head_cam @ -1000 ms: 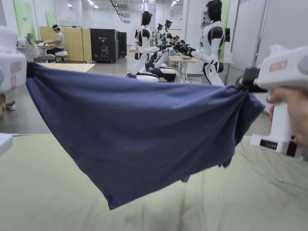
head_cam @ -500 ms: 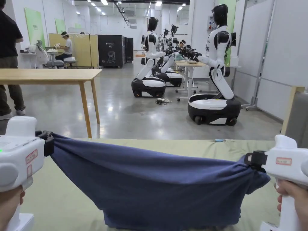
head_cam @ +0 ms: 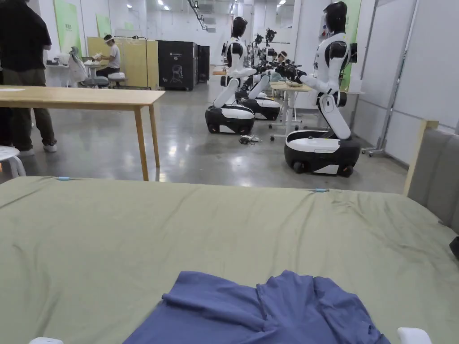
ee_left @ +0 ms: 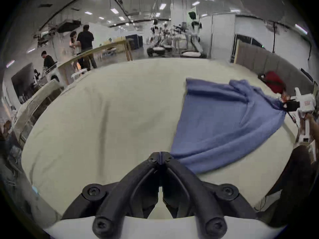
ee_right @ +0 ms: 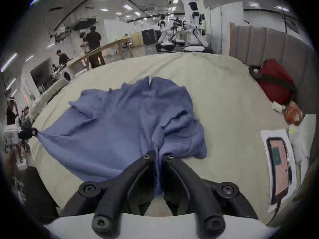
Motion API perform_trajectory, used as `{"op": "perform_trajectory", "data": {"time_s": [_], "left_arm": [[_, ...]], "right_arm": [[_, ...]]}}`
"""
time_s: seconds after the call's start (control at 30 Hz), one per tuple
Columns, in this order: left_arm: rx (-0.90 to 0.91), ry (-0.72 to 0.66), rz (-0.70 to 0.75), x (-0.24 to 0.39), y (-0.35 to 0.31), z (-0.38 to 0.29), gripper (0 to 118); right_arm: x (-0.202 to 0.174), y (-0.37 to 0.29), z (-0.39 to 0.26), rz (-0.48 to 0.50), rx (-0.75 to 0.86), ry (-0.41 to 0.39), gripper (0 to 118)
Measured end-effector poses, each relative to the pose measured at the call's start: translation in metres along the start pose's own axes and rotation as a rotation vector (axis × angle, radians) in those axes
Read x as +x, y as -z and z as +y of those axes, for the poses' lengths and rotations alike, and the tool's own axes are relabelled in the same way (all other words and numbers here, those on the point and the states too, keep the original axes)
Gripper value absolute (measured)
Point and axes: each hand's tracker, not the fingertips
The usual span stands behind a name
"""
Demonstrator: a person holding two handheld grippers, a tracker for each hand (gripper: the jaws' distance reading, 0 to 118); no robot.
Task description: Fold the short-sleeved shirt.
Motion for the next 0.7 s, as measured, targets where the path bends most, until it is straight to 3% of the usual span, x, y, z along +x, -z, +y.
{"op": "perform_trajectory", "data": {"time_s": [0.03,0.07,0.1,0.13,0.23,0.33,0.4,0.43,0.47,0.5,0.53,0.57,0.6,0.63,0.7], "left_arm": [[0.007,-0.023,0.006,0.001,-0.005,0.001,18],[0.040,-0.028,0.044,0.003,-0.013,0.004,47],[0.094,-0.015,0.091,0.007,-0.029,0.011,94],[0.138,-0.008,0.113,0.011,-0.043,0.017,109],[0.412,-0.004,0.065,0.034,-0.116,0.041,110],[0.588,0.031,0.022,0.064,-0.173,0.052,110],[0.642,0.030,0.019,0.078,-0.192,0.050,110],[0.662,0.031,0.030,0.083,-0.194,0.043,109],[0.675,0.032,0.063,0.087,-0.195,0.039,105],[0.682,0.043,0.088,0.092,-0.196,0.034,105],[0.669,0.059,0.091,0.093,-0.194,0.031,101],[0.664,0.067,0.101,0.094,-0.191,0.027,89],[0.642,0.092,0.114,0.095,-0.189,0.026,35],[0.594,0.104,0.172,0.094,-0.185,0.026,0],[0.558,0.107,0.084,0.088,-0.182,0.019,0]], "right_arm": [[0.000,-0.006,0.002,-0.025,0.035,0.024,33],[-0.001,-0.014,0.006,-0.047,0.066,0.034,59],[-0.005,-0.030,0.014,-0.078,0.115,0.027,87],[-0.011,-0.049,0.020,-0.073,0.181,0.017,95],[-0.044,-0.124,0.032,-0.065,0.472,-0.040,99],[-0.076,-0.187,0.023,0.018,0.673,0.019,100],[-0.099,-0.213,0.011,-0.011,0.722,0.039,100],[-0.108,-0.221,0.001,-0.050,0.755,0.034,97],[-0.114,-0.226,-0.010,-0.073,0.790,0.019,85],[-0.118,-0.228,-0.021,-0.054,0.834,-0.004,85],[-0.124,-0.228,-0.027,-0.052,0.855,-0.035,77],[-0.129,-0.227,-0.029,-0.100,0.842,-0.047,57],[-0.134,-0.225,-0.029,-0.160,0.811,-0.069,12],[-0.136,-0.224,-0.031,-0.169,0.806,-0.090,3],[-0.133,-0.221,-0.031,-0.086,0.813,-0.087,2]]}}
